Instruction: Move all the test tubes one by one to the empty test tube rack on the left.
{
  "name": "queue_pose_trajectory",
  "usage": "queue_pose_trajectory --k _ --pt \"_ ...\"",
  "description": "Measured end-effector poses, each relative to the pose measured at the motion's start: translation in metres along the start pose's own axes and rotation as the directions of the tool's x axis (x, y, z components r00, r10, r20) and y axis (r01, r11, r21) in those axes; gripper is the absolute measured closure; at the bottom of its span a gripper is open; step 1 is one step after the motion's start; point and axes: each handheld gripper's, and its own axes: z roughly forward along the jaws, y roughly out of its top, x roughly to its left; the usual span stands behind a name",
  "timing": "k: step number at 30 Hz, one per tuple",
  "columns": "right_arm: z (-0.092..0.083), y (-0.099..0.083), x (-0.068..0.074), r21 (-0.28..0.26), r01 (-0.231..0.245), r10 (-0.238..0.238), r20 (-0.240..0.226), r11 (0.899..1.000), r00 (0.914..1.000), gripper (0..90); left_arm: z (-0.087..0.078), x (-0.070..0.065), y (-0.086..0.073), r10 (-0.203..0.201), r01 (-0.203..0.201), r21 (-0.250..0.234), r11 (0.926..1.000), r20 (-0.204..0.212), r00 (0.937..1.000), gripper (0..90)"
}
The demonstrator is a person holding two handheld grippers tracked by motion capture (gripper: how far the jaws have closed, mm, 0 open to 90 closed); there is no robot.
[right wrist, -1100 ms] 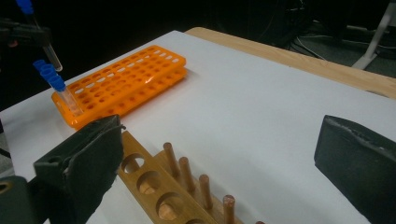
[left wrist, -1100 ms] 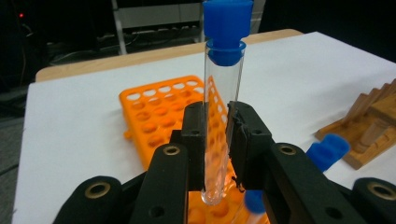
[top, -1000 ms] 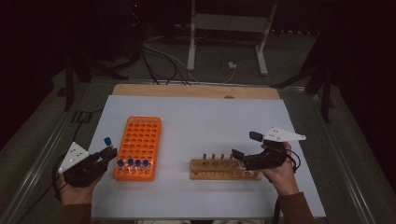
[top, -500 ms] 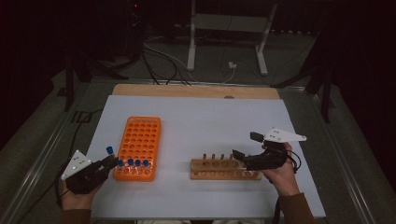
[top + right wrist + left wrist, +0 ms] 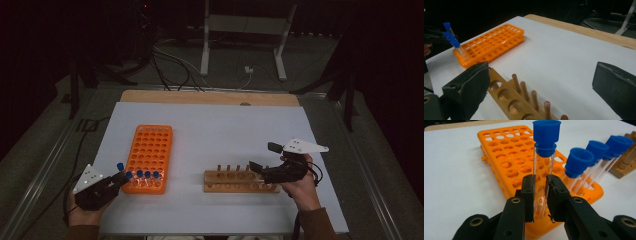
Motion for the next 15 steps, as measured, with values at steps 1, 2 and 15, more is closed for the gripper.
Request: queue_pose_trajectory --k 1,2,15 --pt "-0.0001 -0.0003 -0.0003 -0.001 -0.001 0.001 0.0 1.0 1.0 2.0 0.0001 0.0 -0.0011 0.002 -0.002 0.008 1.0 0.0 1.0 77.2" --pt "-0.0001 -0.0006 -0.0006 -0.001 -0.002 0.002 -0.002 1.0 1.0 2.0 0.0004 0.0 -0.0022 0.0 0.0 0.015 0.9999 0.001 1.0 77.1" --pt "0.0035 -0.0044 0.0003 0.003 -0.008 0.008 -0.01 1.0 0.9999 2.0 0.0056 -0.0035 -0.0063 0.059 -0.058 0.095 0.9938 -0.015 0.9981 77.7"
